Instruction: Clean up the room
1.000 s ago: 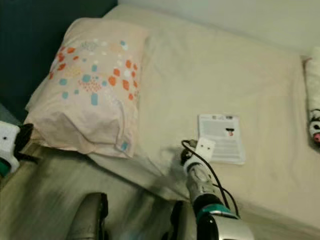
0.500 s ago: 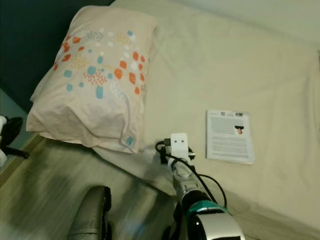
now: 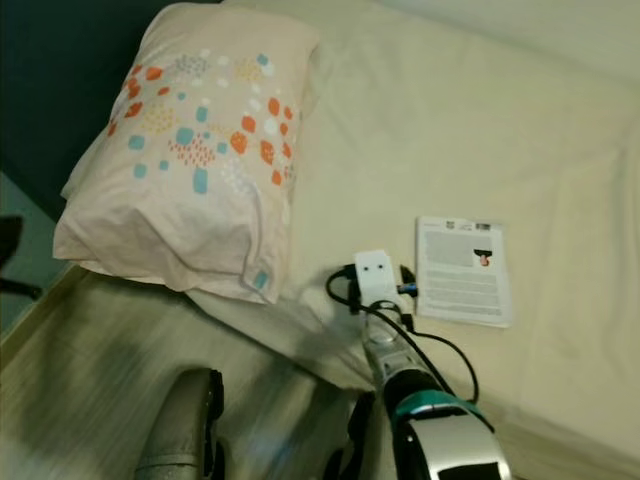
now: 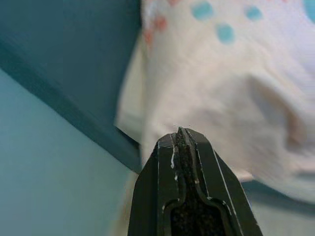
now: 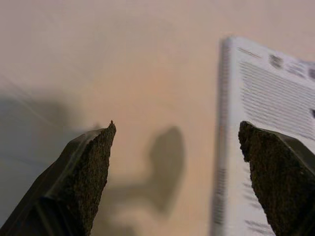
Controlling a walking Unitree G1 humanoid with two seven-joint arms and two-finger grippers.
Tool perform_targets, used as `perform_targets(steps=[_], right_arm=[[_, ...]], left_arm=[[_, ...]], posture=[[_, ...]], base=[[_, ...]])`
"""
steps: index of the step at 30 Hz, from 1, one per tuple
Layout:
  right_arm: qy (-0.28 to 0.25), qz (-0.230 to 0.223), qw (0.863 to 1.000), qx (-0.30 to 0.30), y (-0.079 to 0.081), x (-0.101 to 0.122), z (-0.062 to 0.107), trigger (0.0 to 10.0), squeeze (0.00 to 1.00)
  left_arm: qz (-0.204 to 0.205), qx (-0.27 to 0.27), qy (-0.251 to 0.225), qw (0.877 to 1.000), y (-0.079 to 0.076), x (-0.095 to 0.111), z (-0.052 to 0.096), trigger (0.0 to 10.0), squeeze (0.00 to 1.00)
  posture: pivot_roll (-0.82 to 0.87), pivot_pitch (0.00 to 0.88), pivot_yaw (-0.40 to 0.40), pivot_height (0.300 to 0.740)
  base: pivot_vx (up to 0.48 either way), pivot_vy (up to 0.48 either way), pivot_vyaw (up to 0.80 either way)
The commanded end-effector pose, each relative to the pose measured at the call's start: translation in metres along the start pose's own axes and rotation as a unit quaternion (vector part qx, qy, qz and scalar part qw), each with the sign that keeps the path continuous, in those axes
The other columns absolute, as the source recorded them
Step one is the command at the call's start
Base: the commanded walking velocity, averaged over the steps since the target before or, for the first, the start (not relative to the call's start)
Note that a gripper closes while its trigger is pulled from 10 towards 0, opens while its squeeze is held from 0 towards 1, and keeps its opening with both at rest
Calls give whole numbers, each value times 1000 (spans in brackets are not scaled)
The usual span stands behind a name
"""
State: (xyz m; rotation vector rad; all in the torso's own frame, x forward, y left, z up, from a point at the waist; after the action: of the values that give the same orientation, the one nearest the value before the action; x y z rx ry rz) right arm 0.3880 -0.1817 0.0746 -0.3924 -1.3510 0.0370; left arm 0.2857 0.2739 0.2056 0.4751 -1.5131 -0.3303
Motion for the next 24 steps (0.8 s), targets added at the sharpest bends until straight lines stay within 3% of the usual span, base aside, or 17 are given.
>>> perform_targets(steps=[1,4,9,13,16,24], right_arm=[[19,28,999,-15,-9,-17,4,10000,0],[33,51,997,-51,-41,-22,-1,10000,0],[72,36,996,-45,-46,-30,-2,10000,0],[87,6,995,-40,-41,-34,-1,10000,0],[109,-26,994,-10,-21,-41,4,10000,0],[111,-16,994,-3,-15,-40,5,10000,0]], left_arm=[[-2,-20,11,1000,-14,-9,3,10000,0],[6,-54,18,998,-43,-18,0,10000,0],[8,-58,11,998,-50,-13,-3,10000,0],[14,-45,12,999,-41,-12,-2,10000,0],[5,-24,18,1000,-20,-15,4,10000,0],[-9,-12,19,1000,-8,-13,7,10000,0]], posture=[[354,224,-8,576],[344,216,-27,576],[362,212,-35,576],[384,230,-31,576],[410,236,-20,576],[430,266,3,576]], base=[[0,0,0],[0,0,0],[0,0,0],[0,0,0],[0,0,0],[0,0,0]])
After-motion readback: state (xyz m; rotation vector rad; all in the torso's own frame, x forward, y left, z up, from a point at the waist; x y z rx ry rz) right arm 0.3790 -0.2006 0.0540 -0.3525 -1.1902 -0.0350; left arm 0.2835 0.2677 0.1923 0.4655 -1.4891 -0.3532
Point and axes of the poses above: a point about 5 cm out from each wrist's last joint towards the gripper, its own z axis pointing back from the gripper into the wrist, its own x axis along the axis of the wrist's last joint, y = z × x, the point moved 3 cm from there along -z, pointing out of the wrist towards the gripper, and after that the axes turned 7 degrees about -z, right-handed, at the moved point
